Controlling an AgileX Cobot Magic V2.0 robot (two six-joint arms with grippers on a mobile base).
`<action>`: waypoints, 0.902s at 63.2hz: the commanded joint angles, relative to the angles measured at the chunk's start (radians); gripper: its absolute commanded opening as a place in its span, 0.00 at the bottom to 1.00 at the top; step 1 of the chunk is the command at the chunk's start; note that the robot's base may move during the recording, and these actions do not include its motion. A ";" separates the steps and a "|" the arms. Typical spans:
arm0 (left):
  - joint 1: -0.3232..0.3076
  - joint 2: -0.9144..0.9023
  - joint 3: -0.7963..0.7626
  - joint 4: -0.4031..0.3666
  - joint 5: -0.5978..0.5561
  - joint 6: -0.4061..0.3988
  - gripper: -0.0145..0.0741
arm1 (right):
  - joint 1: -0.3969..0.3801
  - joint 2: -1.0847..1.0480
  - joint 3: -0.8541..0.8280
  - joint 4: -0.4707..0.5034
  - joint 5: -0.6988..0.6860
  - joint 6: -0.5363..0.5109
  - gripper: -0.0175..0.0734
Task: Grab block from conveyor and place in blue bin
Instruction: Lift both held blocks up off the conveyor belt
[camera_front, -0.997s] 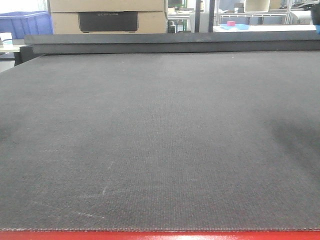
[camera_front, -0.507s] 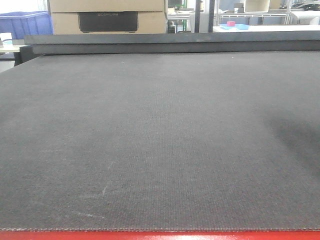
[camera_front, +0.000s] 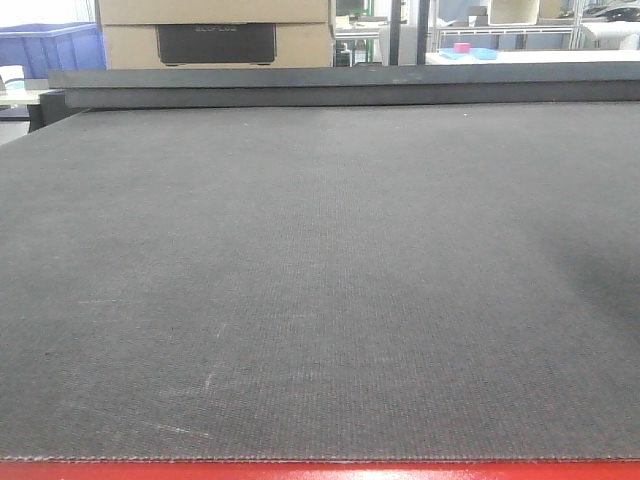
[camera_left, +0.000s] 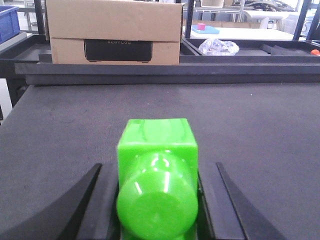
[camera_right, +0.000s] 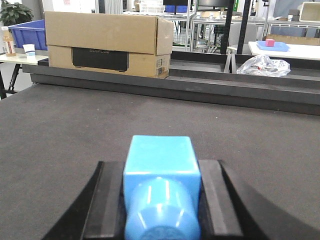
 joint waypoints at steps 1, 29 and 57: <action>-0.005 -0.012 0.000 0.004 -0.039 0.002 0.04 | 0.001 -0.014 0.003 -0.011 -0.046 -0.006 0.01; -0.005 -0.012 0.000 0.004 -0.070 0.002 0.04 | 0.001 -0.014 0.003 -0.011 -0.082 -0.006 0.01; -0.005 -0.012 0.000 0.004 -0.070 0.002 0.04 | 0.001 -0.014 0.003 -0.011 -0.082 -0.006 0.01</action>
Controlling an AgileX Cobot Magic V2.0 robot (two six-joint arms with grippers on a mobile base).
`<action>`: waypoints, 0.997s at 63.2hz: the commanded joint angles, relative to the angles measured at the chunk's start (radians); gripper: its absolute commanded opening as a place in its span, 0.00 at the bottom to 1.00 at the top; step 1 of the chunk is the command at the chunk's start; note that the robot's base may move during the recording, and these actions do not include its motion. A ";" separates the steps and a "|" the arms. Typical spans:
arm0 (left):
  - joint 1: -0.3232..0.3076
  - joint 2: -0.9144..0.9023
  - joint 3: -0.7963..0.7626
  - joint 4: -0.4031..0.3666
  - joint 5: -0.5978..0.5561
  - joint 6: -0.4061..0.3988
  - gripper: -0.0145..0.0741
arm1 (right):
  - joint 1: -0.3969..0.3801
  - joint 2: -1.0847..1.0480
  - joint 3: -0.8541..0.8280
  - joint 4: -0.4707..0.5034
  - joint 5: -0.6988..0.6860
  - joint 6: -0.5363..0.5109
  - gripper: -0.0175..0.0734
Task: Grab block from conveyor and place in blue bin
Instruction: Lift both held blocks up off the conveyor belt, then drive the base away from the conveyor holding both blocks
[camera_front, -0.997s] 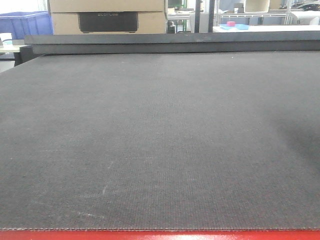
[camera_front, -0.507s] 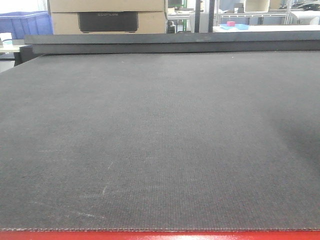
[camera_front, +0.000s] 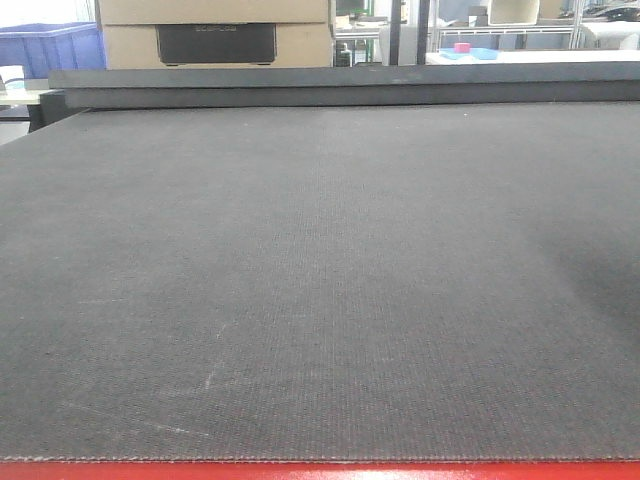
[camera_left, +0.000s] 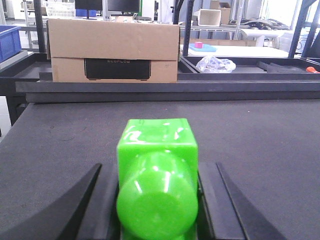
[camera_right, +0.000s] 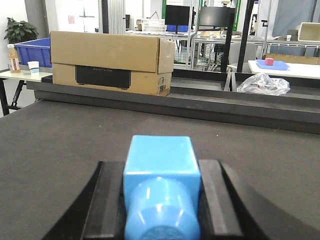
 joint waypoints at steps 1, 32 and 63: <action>-0.005 -0.006 0.000 0.004 -0.025 0.002 0.04 | 0.001 -0.006 0.000 -0.011 -0.026 -0.003 0.01; -0.005 -0.006 0.000 0.004 -0.025 0.002 0.04 | 0.001 -0.006 0.000 -0.011 -0.026 -0.003 0.01; -0.005 -0.006 0.000 0.004 -0.025 0.002 0.04 | 0.001 -0.006 0.000 -0.011 -0.026 -0.003 0.01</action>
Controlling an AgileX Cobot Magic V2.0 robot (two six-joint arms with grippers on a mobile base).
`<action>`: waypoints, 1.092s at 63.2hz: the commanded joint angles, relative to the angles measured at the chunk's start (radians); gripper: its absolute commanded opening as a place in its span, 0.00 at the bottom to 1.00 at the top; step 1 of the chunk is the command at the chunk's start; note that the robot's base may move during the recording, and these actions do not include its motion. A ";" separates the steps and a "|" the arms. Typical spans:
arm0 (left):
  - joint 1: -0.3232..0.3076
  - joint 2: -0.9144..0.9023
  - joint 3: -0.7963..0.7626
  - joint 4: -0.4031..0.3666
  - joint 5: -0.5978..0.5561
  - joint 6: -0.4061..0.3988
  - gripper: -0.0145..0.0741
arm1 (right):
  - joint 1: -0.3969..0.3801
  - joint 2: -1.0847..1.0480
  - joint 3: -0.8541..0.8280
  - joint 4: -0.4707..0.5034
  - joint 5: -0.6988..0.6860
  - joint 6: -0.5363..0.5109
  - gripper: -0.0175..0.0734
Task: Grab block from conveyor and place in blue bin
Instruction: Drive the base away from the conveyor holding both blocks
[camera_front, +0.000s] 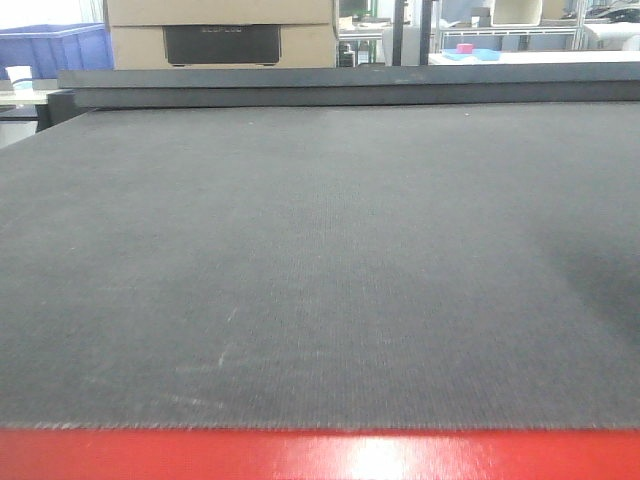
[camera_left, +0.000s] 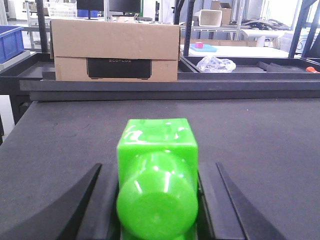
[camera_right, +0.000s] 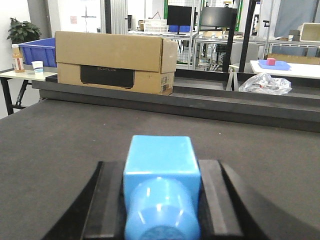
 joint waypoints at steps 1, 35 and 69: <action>-0.005 -0.006 0.000 0.004 -0.024 0.002 0.04 | 0.001 -0.006 0.000 -0.011 -0.026 -0.003 0.01; -0.005 -0.006 0.000 0.004 -0.024 0.002 0.04 | 0.001 -0.006 0.000 -0.011 -0.026 -0.003 0.01; -0.005 -0.006 0.000 0.004 -0.024 0.002 0.04 | 0.001 -0.006 0.000 -0.011 -0.026 -0.003 0.01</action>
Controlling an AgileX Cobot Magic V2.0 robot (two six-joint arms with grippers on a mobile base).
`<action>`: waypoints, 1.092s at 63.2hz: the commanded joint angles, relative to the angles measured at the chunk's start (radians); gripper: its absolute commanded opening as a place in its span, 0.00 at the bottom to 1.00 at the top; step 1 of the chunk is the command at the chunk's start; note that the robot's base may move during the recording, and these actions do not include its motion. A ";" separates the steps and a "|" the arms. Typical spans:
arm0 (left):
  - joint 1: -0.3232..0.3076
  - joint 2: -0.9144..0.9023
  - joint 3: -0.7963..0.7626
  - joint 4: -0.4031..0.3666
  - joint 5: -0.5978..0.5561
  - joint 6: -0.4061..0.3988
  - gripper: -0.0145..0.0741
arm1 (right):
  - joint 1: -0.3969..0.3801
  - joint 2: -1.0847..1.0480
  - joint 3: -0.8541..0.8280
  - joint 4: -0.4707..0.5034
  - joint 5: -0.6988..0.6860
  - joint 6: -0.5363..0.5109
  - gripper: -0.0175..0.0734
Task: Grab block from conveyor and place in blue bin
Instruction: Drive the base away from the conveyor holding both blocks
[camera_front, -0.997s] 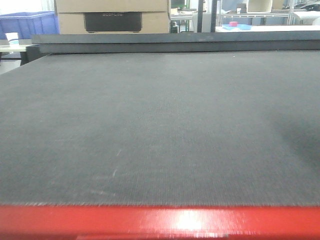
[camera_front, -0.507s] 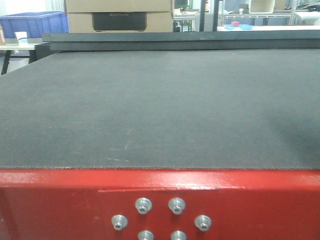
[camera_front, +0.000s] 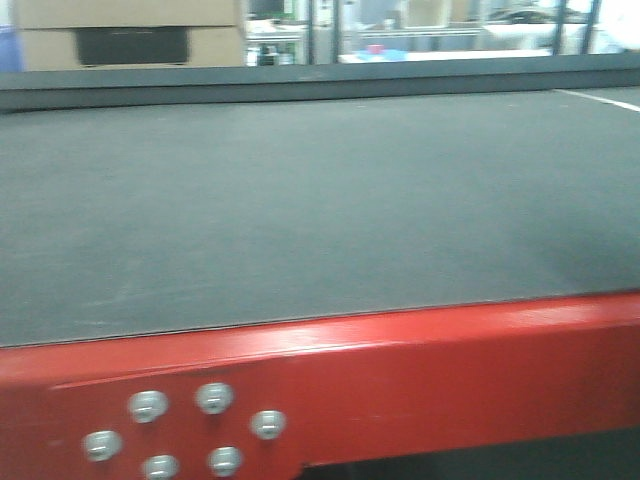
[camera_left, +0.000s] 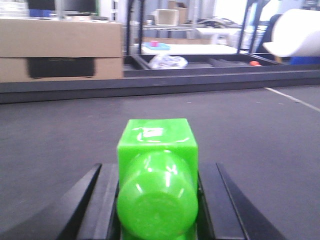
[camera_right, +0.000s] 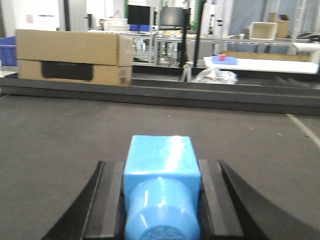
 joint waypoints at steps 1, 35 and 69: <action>-0.005 -0.004 0.000 0.004 -0.023 0.002 0.04 | 0.001 -0.006 0.000 -0.007 -0.026 -0.001 0.01; -0.005 -0.004 0.000 0.004 -0.023 0.002 0.04 | 0.001 -0.006 0.000 -0.007 -0.026 -0.001 0.01; -0.005 -0.004 0.000 0.004 -0.023 0.002 0.04 | 0.001 -0.006 0.000 -0.007 -0.026 -0.001 0.01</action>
